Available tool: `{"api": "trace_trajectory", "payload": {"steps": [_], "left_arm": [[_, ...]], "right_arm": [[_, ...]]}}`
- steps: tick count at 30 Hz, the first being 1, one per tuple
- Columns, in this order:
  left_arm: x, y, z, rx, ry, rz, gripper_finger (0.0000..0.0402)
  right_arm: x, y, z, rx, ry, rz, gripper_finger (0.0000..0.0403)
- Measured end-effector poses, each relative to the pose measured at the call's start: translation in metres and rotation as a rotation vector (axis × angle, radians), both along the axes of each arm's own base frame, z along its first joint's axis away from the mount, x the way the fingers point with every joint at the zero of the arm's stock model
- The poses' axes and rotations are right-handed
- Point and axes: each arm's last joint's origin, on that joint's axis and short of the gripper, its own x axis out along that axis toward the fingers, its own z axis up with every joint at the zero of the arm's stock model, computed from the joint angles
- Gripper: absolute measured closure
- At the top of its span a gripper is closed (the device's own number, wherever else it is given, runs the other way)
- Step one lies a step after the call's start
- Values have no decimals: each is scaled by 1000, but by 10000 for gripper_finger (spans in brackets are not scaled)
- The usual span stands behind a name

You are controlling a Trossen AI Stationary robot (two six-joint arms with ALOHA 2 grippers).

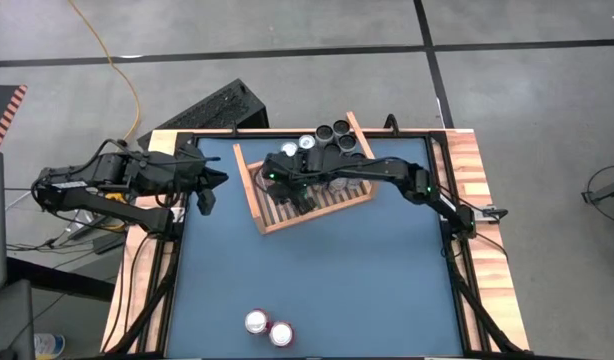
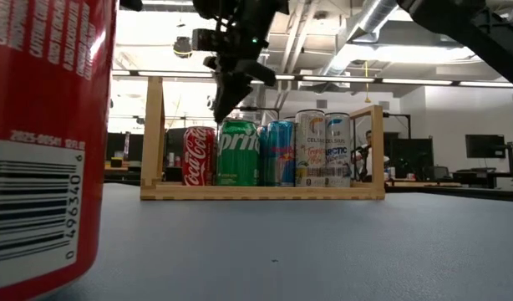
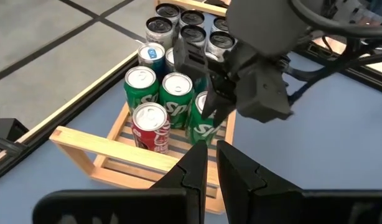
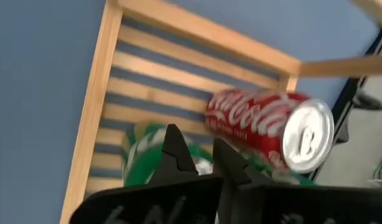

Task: Place canned beverage on shelf
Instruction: Put the red-white soda can on the shelf

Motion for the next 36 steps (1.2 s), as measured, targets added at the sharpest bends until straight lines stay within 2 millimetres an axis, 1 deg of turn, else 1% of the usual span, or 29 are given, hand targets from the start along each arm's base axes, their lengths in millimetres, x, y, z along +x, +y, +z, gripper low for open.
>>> {"api": "trace_trajectory", "payload": {"steps": [5, 13, 20, 27, 31, 34, 36], "left_arm": [[0, 0, 0, -8, -4, 5, 378], [0, 0, 0, -11, -8, 8, 378], [9, 0, -3, -6, 22, 13, 378], [21, -1, -8, 0, 62, 7, 378], [21, -1, -9, 6, 70, -5, 378], [22, -1, -8, 14, 69, -2, 378], [29, -1, -8, 45, 70, -19, 380]], "right_arm": [[-5, -8, -1, 3, 40, -26, 403], [-8, -15, -1, -51, 66, -65, 403], [-10, -15, -2, -59, 87, -69, 403], [-5, -16, 0, -69, 29, -82, 403], [-5, -14, 11, -58, -10, -90, 403], [-16, -10, 31, -49, -38, -101, 403], [-25, -9, 50, -44, -81, -116, 403]]}}
